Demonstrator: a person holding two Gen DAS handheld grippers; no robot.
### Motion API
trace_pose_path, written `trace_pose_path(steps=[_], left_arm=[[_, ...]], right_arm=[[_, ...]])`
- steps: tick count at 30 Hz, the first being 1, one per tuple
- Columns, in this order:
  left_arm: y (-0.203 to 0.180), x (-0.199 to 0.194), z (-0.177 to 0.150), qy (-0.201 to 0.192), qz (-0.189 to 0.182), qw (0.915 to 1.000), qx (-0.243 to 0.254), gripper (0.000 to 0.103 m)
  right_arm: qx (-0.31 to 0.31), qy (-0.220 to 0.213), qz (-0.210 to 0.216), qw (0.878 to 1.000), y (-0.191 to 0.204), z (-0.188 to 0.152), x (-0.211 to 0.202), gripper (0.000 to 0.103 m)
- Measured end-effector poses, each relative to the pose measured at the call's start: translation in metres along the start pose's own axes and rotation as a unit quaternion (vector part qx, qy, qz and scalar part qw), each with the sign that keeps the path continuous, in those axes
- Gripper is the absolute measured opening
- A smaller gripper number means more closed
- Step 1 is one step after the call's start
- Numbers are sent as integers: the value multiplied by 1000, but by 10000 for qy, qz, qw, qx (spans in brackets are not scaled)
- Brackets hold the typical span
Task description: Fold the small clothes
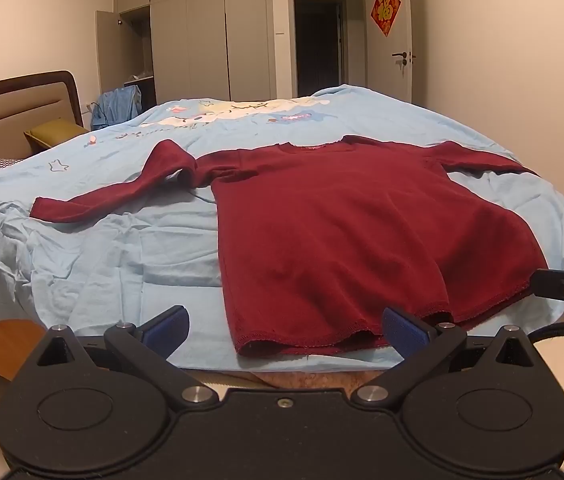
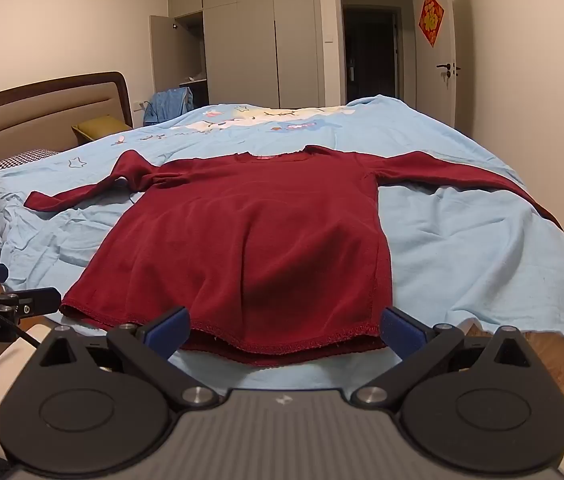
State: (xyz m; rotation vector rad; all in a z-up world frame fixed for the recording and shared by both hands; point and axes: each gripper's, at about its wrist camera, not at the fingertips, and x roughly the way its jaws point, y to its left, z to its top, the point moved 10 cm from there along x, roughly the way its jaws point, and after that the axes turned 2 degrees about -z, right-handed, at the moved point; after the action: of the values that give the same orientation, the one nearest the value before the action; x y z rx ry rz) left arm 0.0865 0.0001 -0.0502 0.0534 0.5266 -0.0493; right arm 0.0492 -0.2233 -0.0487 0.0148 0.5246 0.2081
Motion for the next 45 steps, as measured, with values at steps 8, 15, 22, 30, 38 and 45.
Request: trace_pose_path(steps=[8, 15, 22, 30, 38, 45], left_arm=[[0, 0, 0, 9, -3, 10000, -5, 102], [0, 0, 0, 19, -3, 10000, -7, 102], [0, 0, -1, 40, 2, 10000, -13, 103], [1, 2, -1, 53, 1, 10000, -17, 102], [2, 2, -2, 64, 0, 10000, -16, 102], [2, 2, -1, 72, 0, 10000, -16, 102]], right_arm=[[2, 0, 0, 10000, 0, 0, 0, 103], [4, 4, 2, 10000, 0, 0, 1, 103], [4, 8, 4, 10000, 0, 0, 1, 103], [2, 13, 6, 10000, -1, 0, 1, 103], [3, 16, 7, 10000, -1, 0, 1, 103], [5, 20, 8, 10000, -1, 0, 2, 103]])
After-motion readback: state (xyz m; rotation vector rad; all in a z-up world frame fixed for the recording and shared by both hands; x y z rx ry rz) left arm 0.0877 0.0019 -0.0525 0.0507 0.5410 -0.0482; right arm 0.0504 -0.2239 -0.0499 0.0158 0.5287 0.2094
